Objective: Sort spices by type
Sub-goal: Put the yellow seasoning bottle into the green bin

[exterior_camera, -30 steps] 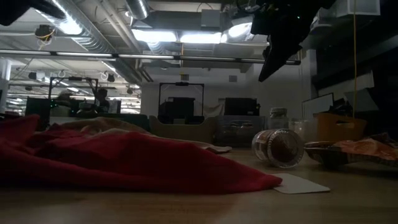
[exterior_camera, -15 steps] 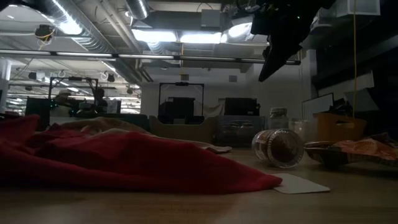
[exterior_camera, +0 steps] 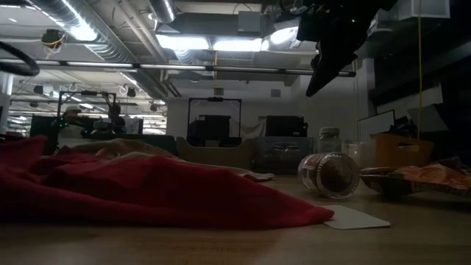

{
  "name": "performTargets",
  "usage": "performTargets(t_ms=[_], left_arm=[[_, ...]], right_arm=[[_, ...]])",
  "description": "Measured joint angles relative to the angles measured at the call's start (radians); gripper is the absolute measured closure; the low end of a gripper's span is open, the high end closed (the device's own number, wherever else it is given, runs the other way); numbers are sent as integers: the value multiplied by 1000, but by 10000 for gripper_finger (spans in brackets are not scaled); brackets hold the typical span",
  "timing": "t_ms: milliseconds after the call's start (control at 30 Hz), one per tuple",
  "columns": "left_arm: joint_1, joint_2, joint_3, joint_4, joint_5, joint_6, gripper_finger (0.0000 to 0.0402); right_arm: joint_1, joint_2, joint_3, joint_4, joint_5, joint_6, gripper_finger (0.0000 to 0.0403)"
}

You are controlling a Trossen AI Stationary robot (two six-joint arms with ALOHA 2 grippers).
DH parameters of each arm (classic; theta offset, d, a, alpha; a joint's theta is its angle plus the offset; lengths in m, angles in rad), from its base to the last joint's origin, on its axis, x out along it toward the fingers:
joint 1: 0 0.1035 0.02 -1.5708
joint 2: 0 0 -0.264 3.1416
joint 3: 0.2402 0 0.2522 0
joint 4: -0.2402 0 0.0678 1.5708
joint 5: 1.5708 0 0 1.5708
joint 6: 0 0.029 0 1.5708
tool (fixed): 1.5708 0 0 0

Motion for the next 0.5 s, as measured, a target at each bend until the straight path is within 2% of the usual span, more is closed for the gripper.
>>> performTargets(t_ms=[200, 333, 500], left_arm=[[6, 12, 0, 1, 41, -8, 170], [22, -6, 0, 3, 135, 1, 202], [58, -19, 0, 1, 259, 78, 203]], right_arm=[[0, 0, 0, 1, 0, 0, 151], [0, 0, 0, 1, 0, 0, 151], [0, 0, 0, 1, 0, 0, 151]])
